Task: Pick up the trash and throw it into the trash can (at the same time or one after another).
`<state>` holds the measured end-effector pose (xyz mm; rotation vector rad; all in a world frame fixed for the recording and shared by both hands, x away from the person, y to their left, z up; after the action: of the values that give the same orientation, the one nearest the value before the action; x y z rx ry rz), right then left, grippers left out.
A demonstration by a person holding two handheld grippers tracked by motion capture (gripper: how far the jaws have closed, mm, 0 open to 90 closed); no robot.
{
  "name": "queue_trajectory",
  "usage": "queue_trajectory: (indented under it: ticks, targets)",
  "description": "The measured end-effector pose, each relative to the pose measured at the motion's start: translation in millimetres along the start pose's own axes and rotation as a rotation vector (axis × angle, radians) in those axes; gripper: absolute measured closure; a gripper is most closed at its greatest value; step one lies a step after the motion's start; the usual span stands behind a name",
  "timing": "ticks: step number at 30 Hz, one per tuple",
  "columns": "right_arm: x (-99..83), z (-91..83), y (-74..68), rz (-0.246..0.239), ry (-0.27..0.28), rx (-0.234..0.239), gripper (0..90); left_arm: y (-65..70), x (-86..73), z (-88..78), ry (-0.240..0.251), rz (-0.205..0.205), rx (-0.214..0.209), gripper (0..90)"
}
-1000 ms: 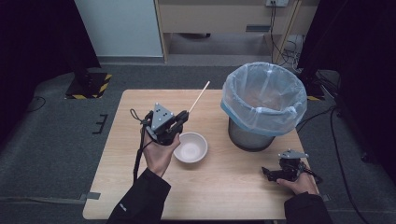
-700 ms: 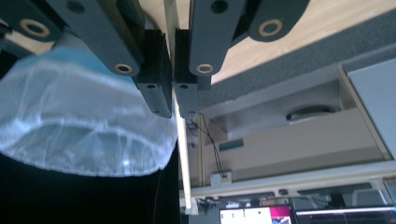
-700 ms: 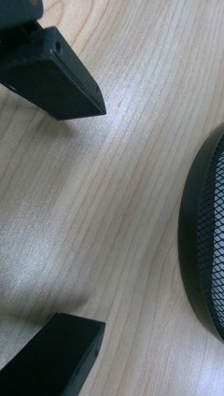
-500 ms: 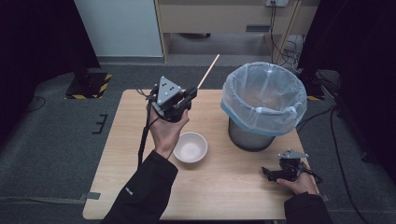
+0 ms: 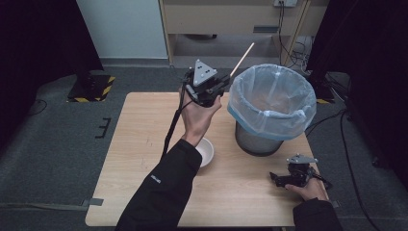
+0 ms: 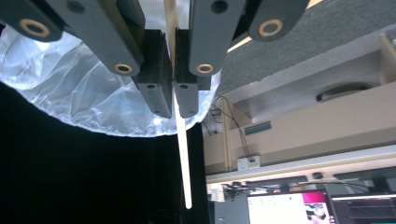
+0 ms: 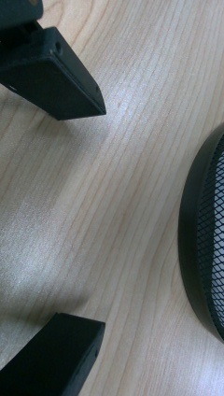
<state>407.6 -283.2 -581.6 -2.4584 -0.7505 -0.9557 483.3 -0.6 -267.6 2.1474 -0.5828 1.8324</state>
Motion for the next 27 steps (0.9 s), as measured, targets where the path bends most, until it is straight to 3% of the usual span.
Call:
queue_trajectory:
  ticks: [5, 14, 27]
  targets:
    - [0.0, 0.0, 0.0, 0.000, 0.000, 0.000, 0.8, 14.0, 3.3, 16.3, -0.010, 0.027, -0.019, 85.9]
    - [0.0, 0.1, -0.1, 0.000, 0.000, 0.000, 0.8, 52.5, 2.3, 54.3, -0.043, 0.052, -0.068, 85.9]
    - [-0.1, -0.1, -0.1, 0.000, -0.002, 0.000, 0.8, 75.6, 6.0, 81.0, -0.062, 0.082, -0.082, 85.8]
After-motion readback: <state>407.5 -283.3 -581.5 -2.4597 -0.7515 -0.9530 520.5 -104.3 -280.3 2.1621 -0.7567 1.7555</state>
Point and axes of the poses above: each handheld gripper's, and its own axes: z roughly forward along the jaws, x roughly out of its top, y roughly to its right, the point moved 6 cm from there along z, roughly forward along the jaws, and after that the axes turned 13 degrees about x, right-handed, at the moved point
